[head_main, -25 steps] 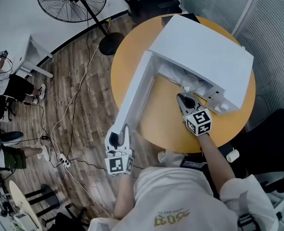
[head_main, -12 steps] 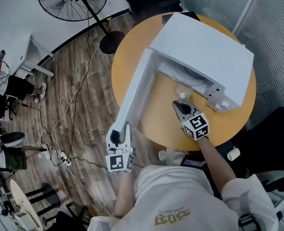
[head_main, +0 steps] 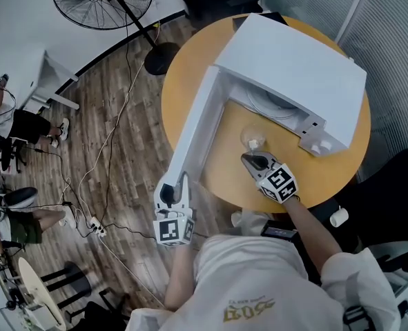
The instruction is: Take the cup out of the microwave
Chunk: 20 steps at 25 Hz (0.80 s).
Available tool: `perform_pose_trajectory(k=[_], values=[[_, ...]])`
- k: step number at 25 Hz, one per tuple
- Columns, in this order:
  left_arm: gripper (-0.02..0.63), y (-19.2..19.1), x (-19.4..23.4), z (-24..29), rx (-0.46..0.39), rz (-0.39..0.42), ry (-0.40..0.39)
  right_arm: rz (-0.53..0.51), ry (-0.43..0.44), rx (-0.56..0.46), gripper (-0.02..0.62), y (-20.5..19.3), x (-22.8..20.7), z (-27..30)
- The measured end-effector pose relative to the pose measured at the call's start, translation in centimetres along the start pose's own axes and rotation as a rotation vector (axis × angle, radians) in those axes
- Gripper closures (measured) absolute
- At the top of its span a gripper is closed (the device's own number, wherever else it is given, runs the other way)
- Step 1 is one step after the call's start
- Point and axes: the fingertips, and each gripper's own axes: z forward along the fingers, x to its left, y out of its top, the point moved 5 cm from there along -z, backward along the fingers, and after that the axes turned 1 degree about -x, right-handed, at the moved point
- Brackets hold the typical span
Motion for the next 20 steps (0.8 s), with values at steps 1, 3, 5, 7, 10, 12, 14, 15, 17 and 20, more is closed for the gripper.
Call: perform_pose_trajectory(k=[1, 3, 5, 7, 10, 12, 14, 15, 17, 20], values=[[0.419, 0.0, 0.0, 0.0, 0.001, 0.001, -0.002, 0.002, 0.014, 0.005, 0.580, -0.3, 0.3, 0.1], [0.420, 0.0, 0.0, 0.0, 0.002, 0.001, -0.004, 0.010, 0.041, 0.016, 0.580, -0.8, 0.8, 0.4], [0.420, 0.0, 0.0, 0.1, 0.002, 0.000, -0.004, 0.026, 0.068, 0.028, 0.580, -1.2, 1.2, 0.6], [0.420, 0.1, 0.1, 0.0, 0.002, -0.001, -0.004, 0.043, 0.093, 0.039, 0.580, -1.6, 1.6, 0.9], [0.420, 0.2, 0.1, 0.0, 0.004, 0.000, -0.004, 0.052, 0.117, 0.051, 0.580, -2.3, 2.2, 1.3], [0.420, 0.2, 0.2, 0.0, 0.003, 0.001, -0.007, 0.039, 0.132, 0.061, 0.580, -2.7, 2.6, 1.5], [0.420, 0.2, 0.2, 0.0, 0.004, 0.000, -0.008, 0.022, 0.156, 0.070, 0.580, -3.0, 3.1, 1.6], [0.420, 0.2, 0.2, 0.0, 0.004, -0.001, -0.009, 0.017, 0.172, 0.071, 0.580, -3.1, 3.4, 1.7], [0.422, 0.2, 0.2, 0.0, 0.000, -0.001, -0.011, 0.008, 0.208, 0.070, 0.580, -3.2, 4.0, 1.9], [0.422, 0.2, 0.2, 0.1, 0.001, -0.003, -0.011, -0.047, 0.262, 0.092, 0.580, -3.7, 5.0, 2.0]])
